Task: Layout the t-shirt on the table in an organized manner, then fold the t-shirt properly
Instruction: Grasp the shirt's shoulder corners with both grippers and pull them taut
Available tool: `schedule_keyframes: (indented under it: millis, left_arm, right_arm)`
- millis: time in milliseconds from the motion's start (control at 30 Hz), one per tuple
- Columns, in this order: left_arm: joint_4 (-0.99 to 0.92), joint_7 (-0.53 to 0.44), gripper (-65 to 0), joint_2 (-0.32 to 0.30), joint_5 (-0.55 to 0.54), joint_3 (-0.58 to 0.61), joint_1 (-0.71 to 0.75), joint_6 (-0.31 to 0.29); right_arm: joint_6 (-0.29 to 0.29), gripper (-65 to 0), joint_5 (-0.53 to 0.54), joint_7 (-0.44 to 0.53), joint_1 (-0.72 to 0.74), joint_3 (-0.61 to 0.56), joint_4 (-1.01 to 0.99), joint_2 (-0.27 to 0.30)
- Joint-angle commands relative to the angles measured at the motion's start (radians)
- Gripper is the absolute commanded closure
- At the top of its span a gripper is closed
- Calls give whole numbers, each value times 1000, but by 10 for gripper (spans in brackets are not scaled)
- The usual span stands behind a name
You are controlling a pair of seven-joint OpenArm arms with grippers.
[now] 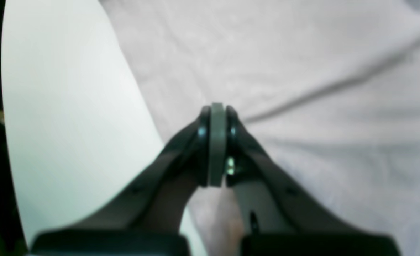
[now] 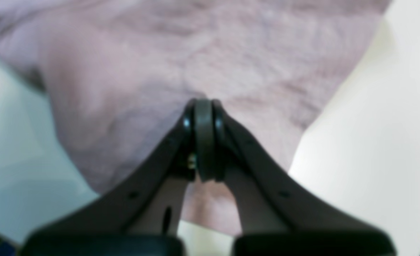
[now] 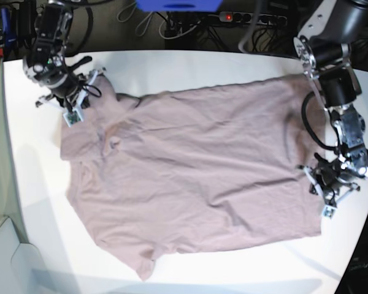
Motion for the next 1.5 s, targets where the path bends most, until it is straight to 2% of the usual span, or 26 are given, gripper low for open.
schedule_keyframes:
  millis: [0, 200, 300, 500, 633, 800, 1033, 1233, 1467]
  left_arm:
    - [20, -17, -1, -7, -6, -4, -28, 5]
    - [20, -20, -1, -3, -6, -8, -7, 5]
    - [20, -23, -1, 1, -6, -2, -7, 5]
    - [26, -14, -1, 29, -6, -2, -7, 5]
    - [51, 16, -1, 24, -6, -2, 44, 5]
    - [200, 69, -1, 26, -6, -7, 171, 5]
    - [390, 143, -1, 64, 2, -10, 395, 5]
    - [312, 51, -1, 64, -5, -10, 506, 5]
    - [175, -9, -1, 18, -6, -10, 464, 5]
  right_arm:
    - [-1, 0, -1, -2, -16, 0, 18, -8]
    - [-1, 0, -1, -2, -166, 0, 72, -20]
    - [-1, 0, -1, -5, -194, -9, 110, -43]
    - [-1, 0, -1, -143, -217, -82, 238, -43]
    - [-1, 0, -1, -168, -247, -92, 357, -43]
    - [-1, 0, -3, -165, -217, -60, 350, -9]
    - [-1, 0, -3, -169, 16, 20, 248, -9]
    - [-1, 0, -4, -166, 90, 46, 120, -9]
    - [-1, 0, -3, -165, 21, 18, 75, -23]
